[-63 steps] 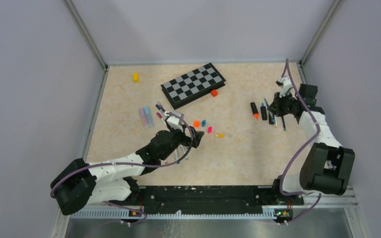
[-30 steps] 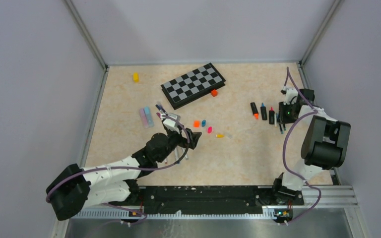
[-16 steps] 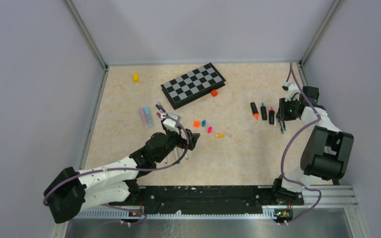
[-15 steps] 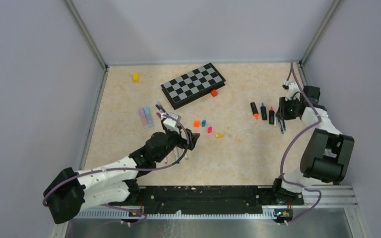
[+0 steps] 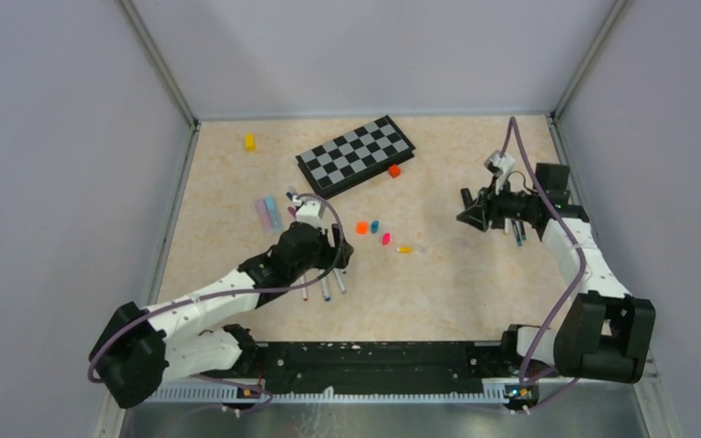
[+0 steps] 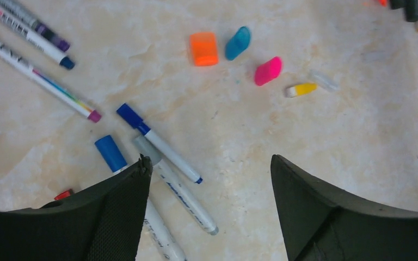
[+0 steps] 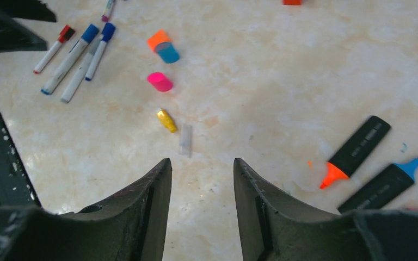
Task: Open the pen caps
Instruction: Place the pen at the center of the board, then pick up the pen from the center of the board.
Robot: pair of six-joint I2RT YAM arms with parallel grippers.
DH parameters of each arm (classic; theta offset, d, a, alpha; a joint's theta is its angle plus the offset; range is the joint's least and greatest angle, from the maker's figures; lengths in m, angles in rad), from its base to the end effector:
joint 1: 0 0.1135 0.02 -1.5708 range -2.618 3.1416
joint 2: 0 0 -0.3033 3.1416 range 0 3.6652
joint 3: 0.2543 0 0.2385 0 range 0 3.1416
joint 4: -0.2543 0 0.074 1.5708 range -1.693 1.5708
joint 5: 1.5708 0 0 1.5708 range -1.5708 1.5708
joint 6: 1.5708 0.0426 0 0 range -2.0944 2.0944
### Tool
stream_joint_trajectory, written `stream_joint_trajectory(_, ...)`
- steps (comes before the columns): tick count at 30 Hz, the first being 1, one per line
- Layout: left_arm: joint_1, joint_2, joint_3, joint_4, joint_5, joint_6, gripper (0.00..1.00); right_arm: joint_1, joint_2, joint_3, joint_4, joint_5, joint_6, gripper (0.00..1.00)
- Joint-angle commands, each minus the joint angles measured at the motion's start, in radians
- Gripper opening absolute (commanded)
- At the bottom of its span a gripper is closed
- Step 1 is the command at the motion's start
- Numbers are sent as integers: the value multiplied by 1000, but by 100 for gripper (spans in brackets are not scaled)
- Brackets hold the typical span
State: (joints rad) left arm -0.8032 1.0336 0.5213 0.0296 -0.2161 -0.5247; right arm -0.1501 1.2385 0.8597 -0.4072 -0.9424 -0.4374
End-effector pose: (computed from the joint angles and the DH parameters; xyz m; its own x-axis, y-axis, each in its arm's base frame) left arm 0.1439 -0.1360 0.2596 -0.5650 -0.1192 -0.8165 0.3327 0.8726 -0.3576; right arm 0.2303 0.0000 0.3005 -0.4315 -0.1866 -0.8826 -0.7287 0.6488 0.2191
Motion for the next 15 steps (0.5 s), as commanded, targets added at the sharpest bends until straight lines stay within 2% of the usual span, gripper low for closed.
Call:
stream_joint_trajectory(1, 107, 131, 79, -128, 100, -171, 79, 95, 14, 20, -33, -31, -64, 45)
stream_joint_trajectory(4, 117, 220, 185, -234, 43, -203, 76, 127, 32, 33, -51, 1, -72, 45)
stream_joint_trajectory(8, 116, 360, 358, -425, -54, -234, 63, 140, 38, 42, -60, 20, -75, 45)
stream_joint_trajectory(12, 115, 502, 506, -612, -83, -300, 42, 144, 36, 42, -59, 23, -78, 45)
stream_joint_trajectory(15, 115, 584, 584, -682, -74, -323, 37, 144, 42, 41, -57, 29, -80, 45)
